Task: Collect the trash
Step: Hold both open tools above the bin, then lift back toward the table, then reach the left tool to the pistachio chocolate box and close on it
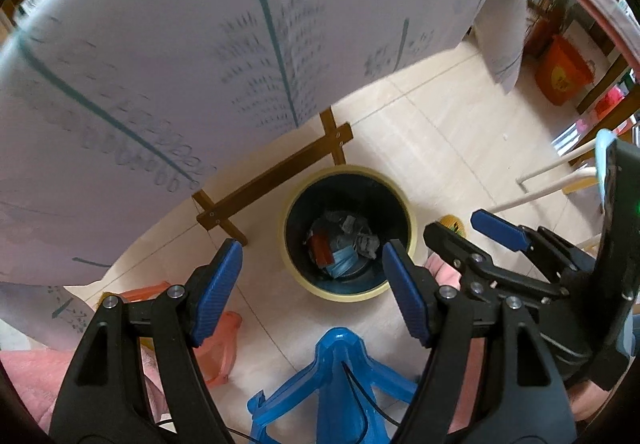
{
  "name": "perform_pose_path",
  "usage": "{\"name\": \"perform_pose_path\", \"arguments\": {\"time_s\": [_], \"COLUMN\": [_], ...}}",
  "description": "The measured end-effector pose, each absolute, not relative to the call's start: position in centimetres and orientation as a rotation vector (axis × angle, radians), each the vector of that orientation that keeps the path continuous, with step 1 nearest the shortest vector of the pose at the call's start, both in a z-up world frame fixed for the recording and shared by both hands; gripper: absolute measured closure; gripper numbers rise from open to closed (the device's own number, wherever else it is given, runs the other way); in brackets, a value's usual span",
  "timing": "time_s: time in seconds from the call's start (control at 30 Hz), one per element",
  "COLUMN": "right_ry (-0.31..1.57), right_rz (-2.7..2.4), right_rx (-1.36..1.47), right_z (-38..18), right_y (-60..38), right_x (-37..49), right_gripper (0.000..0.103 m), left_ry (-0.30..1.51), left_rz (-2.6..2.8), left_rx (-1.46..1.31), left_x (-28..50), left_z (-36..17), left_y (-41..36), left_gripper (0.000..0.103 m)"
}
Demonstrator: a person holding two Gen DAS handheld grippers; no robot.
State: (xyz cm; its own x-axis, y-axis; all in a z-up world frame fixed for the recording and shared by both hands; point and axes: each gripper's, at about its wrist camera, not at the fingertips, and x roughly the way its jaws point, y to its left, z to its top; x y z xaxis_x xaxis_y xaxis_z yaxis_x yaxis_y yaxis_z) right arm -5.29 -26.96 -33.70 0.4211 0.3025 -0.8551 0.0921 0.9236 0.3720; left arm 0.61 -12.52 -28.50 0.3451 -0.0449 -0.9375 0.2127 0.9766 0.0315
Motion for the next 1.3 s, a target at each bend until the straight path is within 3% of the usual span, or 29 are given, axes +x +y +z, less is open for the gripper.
{"name": "perform_pose_path", "arguments": {"time_s": [0.4, 0.77, 1.07, 1.3], "right_ry": [0.987, 0.909, 0.836, 0.884], "right_rz": [0.124, 0.217, 0.357, 0.426], "right_rx": [0.353, 0.254, 0.114, 0.199], "right_z": [-21.3, -11.0, -2.8, -2.0], "right_y": [-25.4, -21.5, -16.7, -14.0], "right_x": [-6.6, -1.4, 7.3, 15.3], "right_gripper": [0.042, 0.042, 0.042, 0.042], "left_ry": [1.075, 0.988, 0.891, 0.844], "left_rz": [-0.171, -0.017, 0.124, 0.171], "left_rx": [0.003, -0.11, -0.158, -0.09], "left_x": [-1.1, -0.9, 5.2, 12.3], "left_z": [-18.8, -11.3, -5.8, -3.7], "left_y": [-9.4, -1.6, 5.9, 9.4], "left_gripper": [0.033, 0.033, 0.033, 0.033]}}
